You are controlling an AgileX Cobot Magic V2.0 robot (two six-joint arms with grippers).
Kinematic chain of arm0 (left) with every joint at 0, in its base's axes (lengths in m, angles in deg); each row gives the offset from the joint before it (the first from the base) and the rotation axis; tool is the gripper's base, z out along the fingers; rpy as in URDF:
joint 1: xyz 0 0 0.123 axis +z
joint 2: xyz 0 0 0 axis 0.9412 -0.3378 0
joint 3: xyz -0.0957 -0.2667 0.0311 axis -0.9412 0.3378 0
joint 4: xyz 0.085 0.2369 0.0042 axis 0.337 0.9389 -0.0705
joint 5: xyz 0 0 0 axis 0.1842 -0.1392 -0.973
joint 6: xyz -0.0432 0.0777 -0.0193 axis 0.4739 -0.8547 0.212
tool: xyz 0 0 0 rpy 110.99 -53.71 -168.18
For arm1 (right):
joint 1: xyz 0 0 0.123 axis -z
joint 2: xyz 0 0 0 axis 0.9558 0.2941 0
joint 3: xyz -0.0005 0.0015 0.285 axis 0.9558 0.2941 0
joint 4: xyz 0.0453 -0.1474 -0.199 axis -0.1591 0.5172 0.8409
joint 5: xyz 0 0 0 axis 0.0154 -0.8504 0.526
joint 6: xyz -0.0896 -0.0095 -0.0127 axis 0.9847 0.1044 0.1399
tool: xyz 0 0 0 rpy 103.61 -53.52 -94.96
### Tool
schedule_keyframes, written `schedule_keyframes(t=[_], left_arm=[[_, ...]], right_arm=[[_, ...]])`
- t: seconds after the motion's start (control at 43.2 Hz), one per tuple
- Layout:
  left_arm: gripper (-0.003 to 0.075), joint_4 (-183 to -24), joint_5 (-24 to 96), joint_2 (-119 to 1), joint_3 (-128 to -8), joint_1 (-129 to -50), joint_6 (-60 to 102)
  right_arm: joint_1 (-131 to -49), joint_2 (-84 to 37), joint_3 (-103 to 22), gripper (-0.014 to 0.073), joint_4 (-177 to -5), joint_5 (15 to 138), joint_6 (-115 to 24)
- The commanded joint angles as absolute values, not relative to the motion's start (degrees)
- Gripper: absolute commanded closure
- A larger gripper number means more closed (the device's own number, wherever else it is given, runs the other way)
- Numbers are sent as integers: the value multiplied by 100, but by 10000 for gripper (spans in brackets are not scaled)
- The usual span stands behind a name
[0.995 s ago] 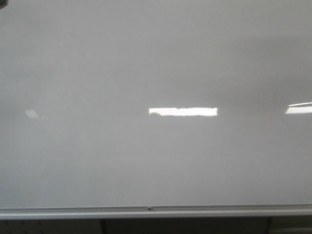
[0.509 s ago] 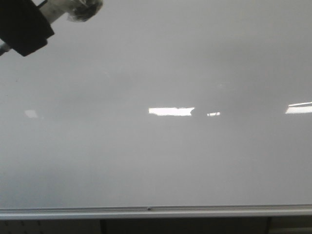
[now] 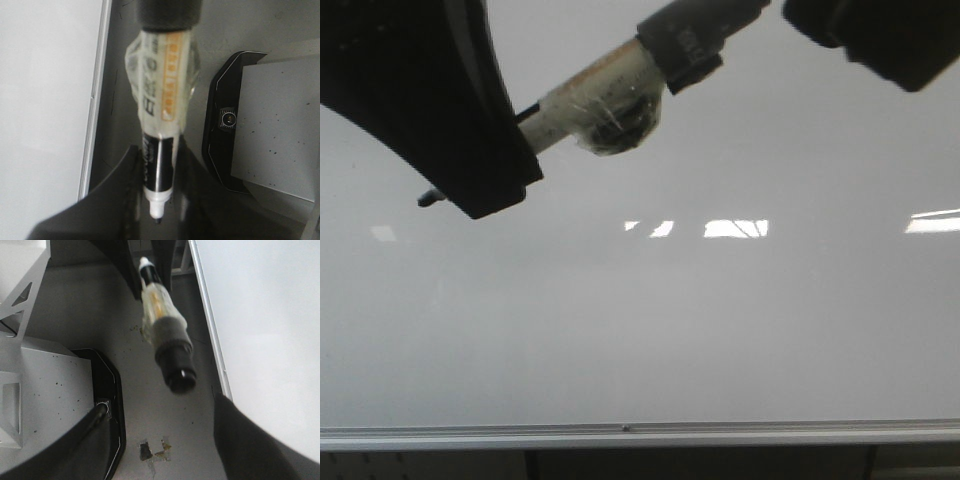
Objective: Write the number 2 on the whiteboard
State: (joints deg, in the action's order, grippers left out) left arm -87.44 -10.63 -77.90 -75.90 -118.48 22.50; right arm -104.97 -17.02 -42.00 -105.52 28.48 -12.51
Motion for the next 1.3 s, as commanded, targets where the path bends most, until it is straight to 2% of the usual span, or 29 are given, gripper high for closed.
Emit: schedule_keyframes(t=[0.0,0.185,0.254,0.393,0.578,0.717,0.81,0.902,0.995,1.064,1.272], left_arm=[[741,-8863,-691,-7661,-7778,-11881,2231],[741,-8863,-637,-7661,-7778,-11881,2231],[741,-8863,-637,-7661,-7778,-11881,2231],[741,-8852,-637,-7661,-7778,-11881,2231],[741,-8842,-637,-7661,-7778,-11881,2231],[731,-8842,-637,-7661,-7778,-11881,2231],[634,-8842,-637,-7661,-7778,-11881,2231],[459,-8842,-623,-7650,-7827,-11881,2242],[330,-8842,-642,-7579,-7918,-11822,2296],[298,-8842,-653,-7442,-7956,-11701,2353],[300,-8866,-760,-6812,-7886,-10945,2912]], right_arm=[[-10730,-1548,-4520,123,-10803,3201,-1110],[-11043,-1205,-4646,132,-10839,3590,-1110],[-11060,-1155,-4646,165,-10863,3687,-1110],[-11060,-1144,-4646,295,-10882,3782,-1110],[-11060,-1144,-4646,413,-10886,3819,-1110],[-11054,-1144,-4646,538,-10886,3812,-1110],[-11054,-1144,-4646,593,-10886,3812,-1148],[-11054,-1144,-4646,595,-10886,3812,-1223],[-11043,-1166,-4646,595,-10818,3785,-1320],[-10993,-1211,-4689,595,-10514,3735,-1630],[-10447,-1398,-4986,595,-9065,3116,-3174]])
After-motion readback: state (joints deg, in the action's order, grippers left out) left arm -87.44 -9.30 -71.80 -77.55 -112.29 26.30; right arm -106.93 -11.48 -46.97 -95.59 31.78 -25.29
